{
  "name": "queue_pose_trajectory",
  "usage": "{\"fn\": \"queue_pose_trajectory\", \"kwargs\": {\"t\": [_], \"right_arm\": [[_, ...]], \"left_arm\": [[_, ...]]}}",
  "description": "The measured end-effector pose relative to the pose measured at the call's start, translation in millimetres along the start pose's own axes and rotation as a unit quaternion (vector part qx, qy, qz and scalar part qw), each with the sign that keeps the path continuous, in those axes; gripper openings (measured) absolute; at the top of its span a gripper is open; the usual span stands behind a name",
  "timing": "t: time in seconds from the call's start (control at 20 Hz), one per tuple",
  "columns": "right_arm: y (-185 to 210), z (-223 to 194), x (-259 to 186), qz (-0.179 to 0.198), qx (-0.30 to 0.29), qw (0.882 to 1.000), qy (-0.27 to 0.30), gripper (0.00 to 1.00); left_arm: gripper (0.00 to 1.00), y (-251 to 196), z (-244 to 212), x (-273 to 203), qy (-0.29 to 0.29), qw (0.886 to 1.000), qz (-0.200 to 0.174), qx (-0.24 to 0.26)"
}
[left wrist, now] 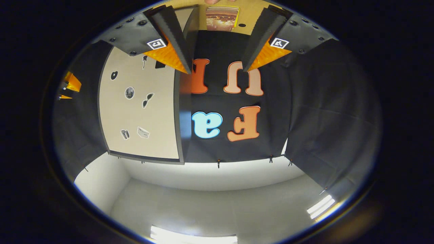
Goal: Open the cabinet door with the right hand, grasp the bottle in the cabinet with the left hand and place it on the coaster, then close the cabinet door with the right hand.
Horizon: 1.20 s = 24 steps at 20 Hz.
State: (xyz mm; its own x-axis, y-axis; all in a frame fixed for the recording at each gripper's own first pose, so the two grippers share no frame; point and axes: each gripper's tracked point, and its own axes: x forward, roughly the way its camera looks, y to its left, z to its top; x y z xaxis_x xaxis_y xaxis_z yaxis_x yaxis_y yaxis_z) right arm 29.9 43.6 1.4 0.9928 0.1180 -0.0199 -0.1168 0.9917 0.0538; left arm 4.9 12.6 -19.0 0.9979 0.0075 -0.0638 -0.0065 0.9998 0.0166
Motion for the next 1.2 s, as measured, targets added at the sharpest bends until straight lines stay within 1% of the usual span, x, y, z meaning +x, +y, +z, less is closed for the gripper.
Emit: {"fn": "queue_pose_trajectory", "kwargs": {"t": [0.05,0.1,0.2,0.3,0.5,0.55,0.6,0.8,0.9,1.0,1.05,1.1,1.2], "right_arm": [[5,-3,2,0.006,0.003,1.0,0.004,0.85],[13,-5,4,0.013,0.005,1.0,0.006,0.89],[29,-9,9,0.025,0.008,1.0,0.01,0.91],[48,-14,15,0.036,0.013,0.999,0.017,0.92],[99,-25,31,0.075,0.024,0.996,0.03,0.92],[113,-28,36,0.085,0.026,0.995,0.034,0.92],[125,-30,40,0.093,0.028,0.995,0.039,0.92],[178,-44,59,0.124,0.036,0.99,0.056,0.92],[199,-56,71,0.131,0.032,0.988,0.068,0.92],[218,-68,86,0.132,0.026,0.987,0.083,0.91],[226,-76,93,0.132,0.023,0.987,0.092,0.92],[234,-82,99,0.132,0.019,0.986,0.103,0.91],[245,-95,111,0.128,0.011,0.984,0.12,0.91]], "left_arm": [[0.96,4,-2,0,0.002,1.0,0.003,0.003],[0.93,8,-2,-1,0.003,1.0,0.007,0.005],[0.93,19,-1,-6,0.0,1.0,0.015,0.013],[0.93,31,-2,-12,-0.002,1.0,0.024,0.019],[0.93,60,-12,-23,0.005,0.999,0.042,0.029],[0.99,69,-13,-26,0.006,0.998,0.05,0.032],[0.93,78,-14,-28,0.006,0.998,0.057,0.033],[0.93,116,-19,-34,0.01,0.996,0.083,0.038],[0.93,135,-23,-37,0.013,0.994,0.097,0.046],[0.96,151,-28,-39,0.018,0.993,0.109,0.052],[0.96,158,-32,-41,0.021,0.992,0.113,0.053],[0.93,165,-36,-43,0.025,0.992,0.116,0.053],[0.96,179,-47,-46,0.036,0.99,0.125,0.053]]}}
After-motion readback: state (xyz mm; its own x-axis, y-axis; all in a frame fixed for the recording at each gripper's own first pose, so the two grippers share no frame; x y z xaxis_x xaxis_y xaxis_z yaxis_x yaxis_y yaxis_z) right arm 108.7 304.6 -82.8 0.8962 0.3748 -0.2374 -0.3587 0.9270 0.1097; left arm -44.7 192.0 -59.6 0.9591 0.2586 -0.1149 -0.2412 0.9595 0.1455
